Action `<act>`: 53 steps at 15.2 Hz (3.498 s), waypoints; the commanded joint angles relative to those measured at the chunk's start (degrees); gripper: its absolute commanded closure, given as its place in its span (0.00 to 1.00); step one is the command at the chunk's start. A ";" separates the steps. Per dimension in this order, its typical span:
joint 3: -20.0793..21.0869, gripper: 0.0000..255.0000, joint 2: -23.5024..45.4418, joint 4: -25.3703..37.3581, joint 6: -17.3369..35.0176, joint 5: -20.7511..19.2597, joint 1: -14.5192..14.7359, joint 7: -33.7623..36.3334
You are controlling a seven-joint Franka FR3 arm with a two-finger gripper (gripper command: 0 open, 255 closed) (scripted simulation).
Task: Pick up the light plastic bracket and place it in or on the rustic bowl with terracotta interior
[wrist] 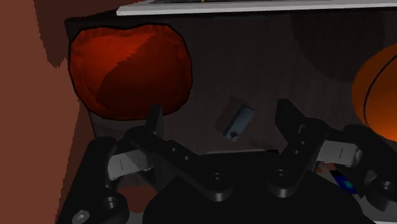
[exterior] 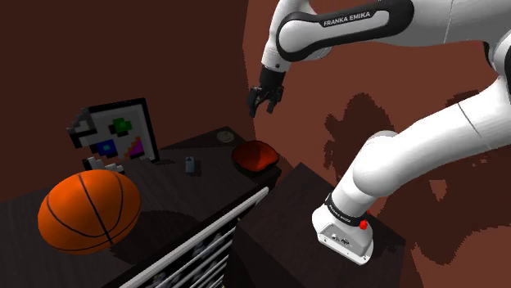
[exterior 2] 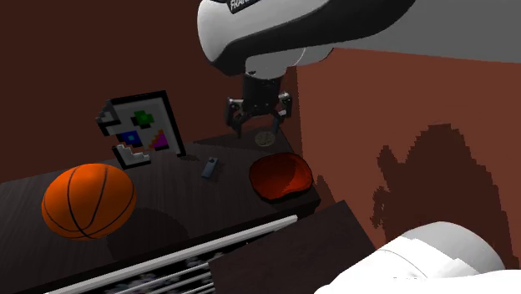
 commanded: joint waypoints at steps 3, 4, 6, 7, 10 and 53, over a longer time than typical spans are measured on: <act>1.75 0.00 7.40 -0.32 9.15 2.01 0.79 3.16; 2.14 0.00 9.45 -0.05 11.25 2.44 0.98 3.88; 2.87 0.00 13.70 0.76 15.33 3.23 1.33 5.31; 3.22 0.00 15.89 1.31 17.29 3.58 1.50 6.01; 4.13 0.00 22.63 3.51 22.82 4.42 1.98 8.13; 3.99 1.00 71.02 37.21 43.82 4.79 7.25 21.32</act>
